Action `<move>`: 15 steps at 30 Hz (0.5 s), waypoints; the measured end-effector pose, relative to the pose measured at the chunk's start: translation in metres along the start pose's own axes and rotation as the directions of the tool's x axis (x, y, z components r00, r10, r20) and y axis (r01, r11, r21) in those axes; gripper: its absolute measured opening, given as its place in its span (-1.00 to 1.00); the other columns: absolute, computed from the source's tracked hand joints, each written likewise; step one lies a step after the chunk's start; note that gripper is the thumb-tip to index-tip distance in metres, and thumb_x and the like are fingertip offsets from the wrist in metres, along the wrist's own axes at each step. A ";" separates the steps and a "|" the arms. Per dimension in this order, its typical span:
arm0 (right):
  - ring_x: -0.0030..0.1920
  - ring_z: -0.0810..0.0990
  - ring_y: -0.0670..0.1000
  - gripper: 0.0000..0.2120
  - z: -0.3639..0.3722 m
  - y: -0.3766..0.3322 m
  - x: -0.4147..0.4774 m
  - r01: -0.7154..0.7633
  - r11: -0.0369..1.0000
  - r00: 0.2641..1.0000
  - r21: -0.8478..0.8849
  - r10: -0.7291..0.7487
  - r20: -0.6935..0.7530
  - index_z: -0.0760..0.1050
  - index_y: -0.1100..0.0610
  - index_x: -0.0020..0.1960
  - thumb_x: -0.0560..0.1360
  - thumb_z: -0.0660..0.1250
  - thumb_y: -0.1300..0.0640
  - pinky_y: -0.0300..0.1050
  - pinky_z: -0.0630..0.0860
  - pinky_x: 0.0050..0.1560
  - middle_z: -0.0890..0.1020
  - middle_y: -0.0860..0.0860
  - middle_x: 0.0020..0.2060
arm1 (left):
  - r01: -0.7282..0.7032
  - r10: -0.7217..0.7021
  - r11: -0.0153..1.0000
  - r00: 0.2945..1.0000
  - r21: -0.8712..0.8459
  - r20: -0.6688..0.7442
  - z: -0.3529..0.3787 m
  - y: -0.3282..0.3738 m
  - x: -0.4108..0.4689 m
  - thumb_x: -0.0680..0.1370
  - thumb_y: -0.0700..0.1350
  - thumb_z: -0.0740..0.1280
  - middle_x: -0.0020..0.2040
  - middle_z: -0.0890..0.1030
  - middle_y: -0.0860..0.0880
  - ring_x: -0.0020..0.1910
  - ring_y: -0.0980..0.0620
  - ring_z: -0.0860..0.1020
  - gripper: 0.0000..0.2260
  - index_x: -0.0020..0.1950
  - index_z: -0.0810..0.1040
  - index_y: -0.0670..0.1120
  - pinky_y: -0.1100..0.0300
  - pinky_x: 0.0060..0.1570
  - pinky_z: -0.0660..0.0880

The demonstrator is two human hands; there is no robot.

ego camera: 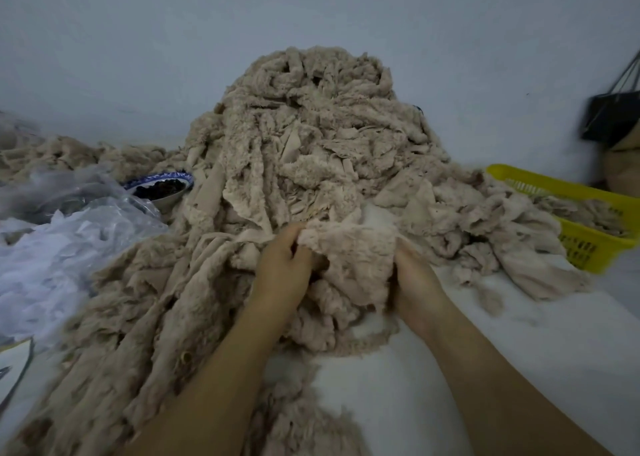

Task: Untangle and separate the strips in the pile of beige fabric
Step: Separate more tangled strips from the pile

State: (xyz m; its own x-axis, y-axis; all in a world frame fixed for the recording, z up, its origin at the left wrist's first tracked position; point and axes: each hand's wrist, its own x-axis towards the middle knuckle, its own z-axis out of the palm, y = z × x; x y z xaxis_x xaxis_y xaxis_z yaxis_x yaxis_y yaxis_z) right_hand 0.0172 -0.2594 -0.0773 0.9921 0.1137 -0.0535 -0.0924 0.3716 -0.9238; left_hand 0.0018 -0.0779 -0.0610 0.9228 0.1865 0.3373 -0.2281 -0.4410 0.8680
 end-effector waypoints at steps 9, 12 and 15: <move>-0.48 0.28 -0.08 -0.69 -0.018 -0.007 0.008 0.134 0.806 0.881 -0.576 -0.364 -0.304 0.30 0.07 -0.27 0.62 0.21 0.00 -0.25 0.26 -0.48 0.36 -0.05 -0.45 | 0.171 -0.562 0.439 0.818 -0.882 -0.121 -0.034 -0.026 0.021 0.68 -0.10 0.10 0.14 0.60 -0.04 0.04 0.02 0.62 -0.76 0.25 0.51 -0.07 0.09 0.03 0.61; -0.47 0.47 -0.16 -0.62 0.003 -0.003 -0.002 0.176 0.785 0.962 -0.594 -0.266 -0.067 0.49 -0.02 -0.25 0.58 0.21 -0.25 -0.33 0.37 -0.45 0.58 -0.12 -0.44 | 0.227 -0.456 0.295 0.887 -0.928 0.072 -0.023 -0.012 0.013 0.70 -0.09 0.10 0.06 0.65 -0.08 0.04 0.00 0.64 -0.74 0.22 0.52 -0.14 0.14 -0.08 0.62; -0.30 0.58 -0.25 -0.66 0.019 0.001 -0.012 0.322 0.623 0.946 -0.713 -0.239 0.219 0.43 -0.46 -0.01 0.37 0.10 -0.58 -0.31 0.43 -0.41 0.61 -0.21 -0.26 | 0.252 -0.302 0.594 0.950 -0.764 0.078 -0.011 -0.001 0.000 0.69 -0.19 0.11 -0.10 0.69 0.00 -0.12 0.19 0.67 -0.74 0.22 0.57 -0.18 0.30 -0.17 0.58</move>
State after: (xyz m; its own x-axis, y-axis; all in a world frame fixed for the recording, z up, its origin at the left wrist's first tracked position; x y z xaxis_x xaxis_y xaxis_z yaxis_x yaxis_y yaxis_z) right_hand 0.0033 -0.2426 -0.0706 0.9421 0.2203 0.2529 0.3226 -0.3888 -0.8630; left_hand -0.0013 -0.0678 -0.0575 0.9699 0.2416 0.0295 -0.1402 0.4553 0.8792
